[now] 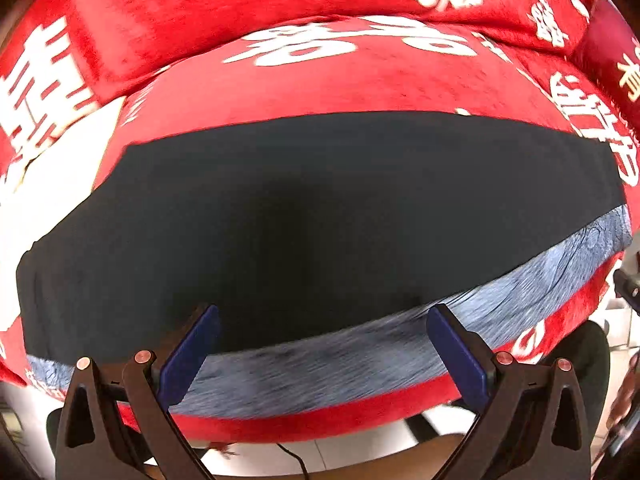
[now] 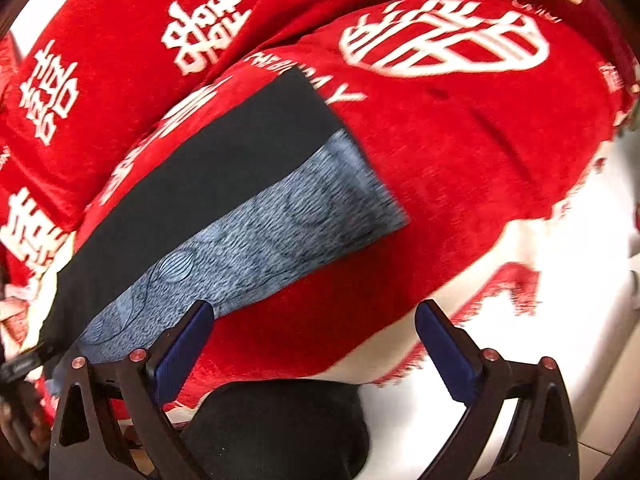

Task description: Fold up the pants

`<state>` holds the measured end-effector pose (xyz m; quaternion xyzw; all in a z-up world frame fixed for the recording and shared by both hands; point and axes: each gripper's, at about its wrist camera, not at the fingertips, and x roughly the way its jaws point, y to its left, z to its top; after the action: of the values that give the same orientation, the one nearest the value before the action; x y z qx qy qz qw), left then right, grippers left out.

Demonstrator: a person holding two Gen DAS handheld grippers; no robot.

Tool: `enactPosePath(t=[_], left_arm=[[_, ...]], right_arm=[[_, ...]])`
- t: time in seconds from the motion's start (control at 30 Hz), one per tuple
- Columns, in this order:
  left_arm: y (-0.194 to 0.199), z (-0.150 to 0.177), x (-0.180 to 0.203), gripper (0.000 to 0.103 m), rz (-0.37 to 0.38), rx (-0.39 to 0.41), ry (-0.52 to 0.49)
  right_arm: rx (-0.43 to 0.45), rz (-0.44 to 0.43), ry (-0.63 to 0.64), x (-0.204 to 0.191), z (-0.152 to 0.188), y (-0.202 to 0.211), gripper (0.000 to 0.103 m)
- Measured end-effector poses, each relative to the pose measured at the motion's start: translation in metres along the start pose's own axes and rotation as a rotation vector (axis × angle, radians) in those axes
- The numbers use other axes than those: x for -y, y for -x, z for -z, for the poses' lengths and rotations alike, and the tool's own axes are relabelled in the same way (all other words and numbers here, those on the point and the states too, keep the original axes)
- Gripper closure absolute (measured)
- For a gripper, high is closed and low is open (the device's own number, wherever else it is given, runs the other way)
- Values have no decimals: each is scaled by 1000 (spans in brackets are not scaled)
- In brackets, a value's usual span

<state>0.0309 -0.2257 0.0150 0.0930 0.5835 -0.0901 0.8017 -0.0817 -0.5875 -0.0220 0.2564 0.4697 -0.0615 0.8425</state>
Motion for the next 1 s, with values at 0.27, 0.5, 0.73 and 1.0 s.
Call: enactPosePath(t=[0.27,0.5,0.73,1.0], left_arm=[[-25,-33,32,0,6,-42,122],[-29,-43,45,0,-74,-24,157],[-30,-38,50,0,-125,16,122],[-25,-48,48,0,-95,5,40]], right_arm=[[84,-73,19,-3,-17,-24,9],[164,-138,28,-9,-42,-25,15],[156,-142,66,-25,-47,-17,88],[290,-102,277,-110,-45,44,88]])
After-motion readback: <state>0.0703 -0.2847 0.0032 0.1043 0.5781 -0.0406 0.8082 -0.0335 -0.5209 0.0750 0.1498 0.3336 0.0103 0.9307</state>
